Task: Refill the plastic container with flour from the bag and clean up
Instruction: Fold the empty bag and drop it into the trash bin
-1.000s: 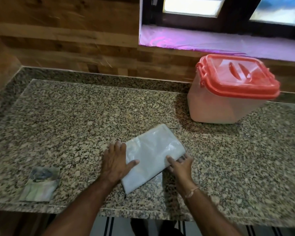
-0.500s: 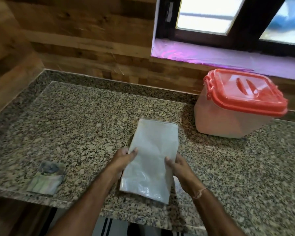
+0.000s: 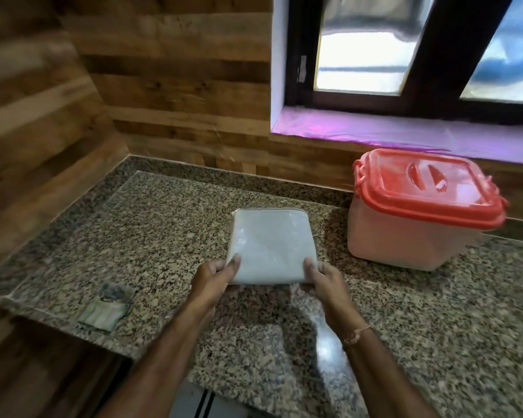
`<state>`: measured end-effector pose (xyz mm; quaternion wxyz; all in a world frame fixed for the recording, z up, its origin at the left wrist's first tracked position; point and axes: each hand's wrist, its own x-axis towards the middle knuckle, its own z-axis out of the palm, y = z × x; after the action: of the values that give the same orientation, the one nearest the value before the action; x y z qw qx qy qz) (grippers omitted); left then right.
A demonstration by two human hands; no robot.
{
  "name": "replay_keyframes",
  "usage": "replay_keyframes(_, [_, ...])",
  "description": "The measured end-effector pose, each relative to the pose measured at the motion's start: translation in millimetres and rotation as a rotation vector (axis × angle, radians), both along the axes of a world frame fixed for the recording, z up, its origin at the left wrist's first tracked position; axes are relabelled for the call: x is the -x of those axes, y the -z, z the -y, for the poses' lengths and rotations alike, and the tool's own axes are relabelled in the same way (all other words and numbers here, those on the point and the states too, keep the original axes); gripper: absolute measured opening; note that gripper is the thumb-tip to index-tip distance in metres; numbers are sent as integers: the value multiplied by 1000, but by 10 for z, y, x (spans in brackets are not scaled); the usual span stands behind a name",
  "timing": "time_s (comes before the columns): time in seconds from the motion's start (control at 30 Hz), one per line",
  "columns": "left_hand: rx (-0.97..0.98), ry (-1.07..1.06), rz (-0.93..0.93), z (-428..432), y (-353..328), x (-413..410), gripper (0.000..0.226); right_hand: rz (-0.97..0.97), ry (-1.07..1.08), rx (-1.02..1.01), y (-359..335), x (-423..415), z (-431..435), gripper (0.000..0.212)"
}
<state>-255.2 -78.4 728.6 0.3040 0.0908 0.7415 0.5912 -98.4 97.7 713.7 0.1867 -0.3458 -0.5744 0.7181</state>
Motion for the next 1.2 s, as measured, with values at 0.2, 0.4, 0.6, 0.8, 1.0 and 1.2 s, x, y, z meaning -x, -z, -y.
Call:
replay_keyframes(0.2, [-86,-219,6,240,62,-363,21,-81,13,-54,62,-20,160,42])
replay_keyframes(0.4, [-136,-232,5,746,181,-508,17,-124,-76,-3,56,44,477,44])
replay_keyframes(0.6, [-251,-369,236,1314,175,-327,55,-218,-298,-58,-79,225,979,35])
replay_keyframes(0.8, [-226,-553,195,2361,294,-398,29,-17,-533,-13,-96,510,1975,37])
replay_keyframes(1.0, [-250,-763,232,3678,651,-827,15,137,-670,-36,422,760,3242,35])
replay_keyframes(1.2, [-172,-1006,414,4749,1151,-1303,33,272,-854,-98,1072,930,4322,43])
